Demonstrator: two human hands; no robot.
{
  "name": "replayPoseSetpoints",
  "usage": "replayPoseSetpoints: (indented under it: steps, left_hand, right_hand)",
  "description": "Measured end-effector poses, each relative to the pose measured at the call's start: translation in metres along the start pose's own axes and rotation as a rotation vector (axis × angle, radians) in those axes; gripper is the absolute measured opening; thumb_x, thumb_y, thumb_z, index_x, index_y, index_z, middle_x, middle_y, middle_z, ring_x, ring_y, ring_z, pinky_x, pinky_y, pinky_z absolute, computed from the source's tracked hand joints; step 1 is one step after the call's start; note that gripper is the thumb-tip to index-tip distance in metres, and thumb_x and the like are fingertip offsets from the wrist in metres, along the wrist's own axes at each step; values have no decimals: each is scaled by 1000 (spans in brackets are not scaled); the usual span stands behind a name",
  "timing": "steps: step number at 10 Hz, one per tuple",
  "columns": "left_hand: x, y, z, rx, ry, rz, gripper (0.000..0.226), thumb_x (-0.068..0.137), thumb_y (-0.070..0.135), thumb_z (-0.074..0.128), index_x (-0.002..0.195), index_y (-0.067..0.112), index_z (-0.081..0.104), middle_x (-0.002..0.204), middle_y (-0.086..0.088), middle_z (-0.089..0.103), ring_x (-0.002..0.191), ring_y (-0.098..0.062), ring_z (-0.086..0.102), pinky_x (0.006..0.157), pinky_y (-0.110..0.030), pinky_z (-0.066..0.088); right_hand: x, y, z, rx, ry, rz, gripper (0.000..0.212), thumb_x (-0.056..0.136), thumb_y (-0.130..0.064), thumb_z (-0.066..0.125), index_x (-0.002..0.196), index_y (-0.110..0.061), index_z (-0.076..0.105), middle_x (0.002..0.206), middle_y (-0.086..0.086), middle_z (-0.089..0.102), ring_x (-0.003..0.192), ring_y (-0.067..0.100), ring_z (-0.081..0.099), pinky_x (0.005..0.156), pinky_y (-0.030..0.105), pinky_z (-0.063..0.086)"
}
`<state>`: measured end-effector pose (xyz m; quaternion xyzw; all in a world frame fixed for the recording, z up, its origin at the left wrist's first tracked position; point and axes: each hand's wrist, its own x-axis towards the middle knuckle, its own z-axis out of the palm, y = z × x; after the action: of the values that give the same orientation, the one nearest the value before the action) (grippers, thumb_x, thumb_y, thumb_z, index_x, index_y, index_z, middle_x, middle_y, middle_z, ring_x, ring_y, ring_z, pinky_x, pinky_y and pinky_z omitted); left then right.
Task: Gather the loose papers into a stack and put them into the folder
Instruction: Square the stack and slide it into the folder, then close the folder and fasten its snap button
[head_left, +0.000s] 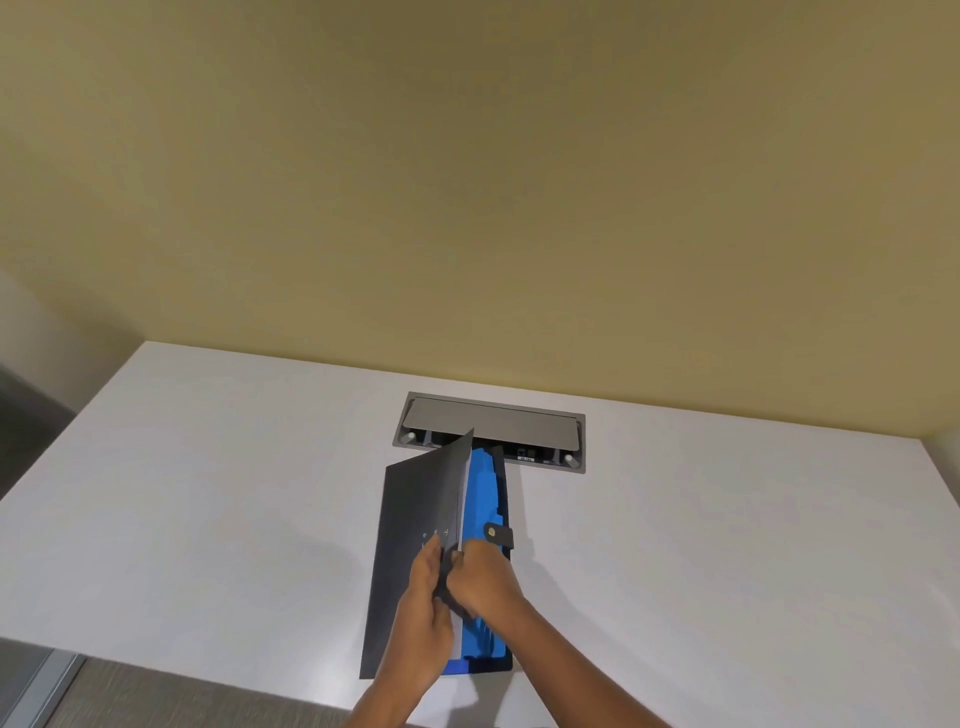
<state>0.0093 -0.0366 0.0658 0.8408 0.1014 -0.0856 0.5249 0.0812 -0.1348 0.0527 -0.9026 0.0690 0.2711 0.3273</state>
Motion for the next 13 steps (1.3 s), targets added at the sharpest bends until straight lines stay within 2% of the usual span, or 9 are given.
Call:
replayPoseSetpoints:
  steps: [1,3,5,6,7,8,10,11,13]
  left_hand:
    - [-3,10,-2,279,52,83,115,74,97,23,160,22,33,147,12,46,129,-7,52,94,-7,40]
    - [5,4,13,-140,4,-140,41,110,42,37,120,23,73,102,1,85,103,-18,79,72,-22,62]
    - [8,-16,41,40,-104,-179,47,111,40,37,142,14,61,129,-11,75,126,-25,65,115,-37,45]
    - [9,-43,57,337,-234,-63,59,113,17,40,166,6,19,175,-17,19,162,-31,22,131,-43,20]
    - [15,-43,75,205,-84,-268,73,111,10,40,167,11,-8,178,-7,-9,165,-25,-5,132,-42,13]
    - [19,-47,85,239,-135,-283,86,106,5,51,167,10,-9,178,-8,-11,165,-28,-7,133,-41,13]
    - [22,-76,69,114,-74,-324,87,100,3,58,167,3,4,178,-15,-2,164,-32,9,131,-40,20]
    - [40,-96,45,88,-46,-331,85,102,5,56,167,5,1,178,-14,-5,165,-32,2,132,-44,21]
    - [36,-113,27,348,-202,-273,89,106,37,56,169,13,-3,178,-10,-14,165,-32,-9,132,-55,14]
  right_hand:
    - [-5,3,1,-16,-35,25,16,107,-31,58,93,-24,59,73,-10,54,64,10,59,69,17,54]
    - [-8,10,-4,-33,-47,39,29,107,-39,56,112,-15,71,95,6,73,87,19,78,86,28,66]
    - [-15,37,-3,-169,90,-4,33,106,-44,55,117,-18,73,116,2,74,102,18,75,88,28,58]
    - [-20,59,-4,-162,49,46,33,104,-38,60,115,-12,75,112,6,78,98,21,75,84,28,57]
    - [-26,83,-4,-146,44,69,25,101,-27,62,97,-10,79,83,2,68,72,17,60,72,26,50]
    - [-30,100,-5,-159,74,88,29,97,-15,58,68,-14,65,67,-1,53,67,20,51,60,23,40]
    - [-21,97,-2,-67,137,33,19,103,-19,66,102,-8,82,99,7,80,83,16,70,75,18,54]
    - [-13,82,1,-109,156,6,24,108,-24,58,113,-9,76,107,7,77,91,18,70,68,12,41]
    - [8,60,8,-148,117,19,28,109,-26,55,128,-12,69,122,7,75,108,23,74,94,25,57]
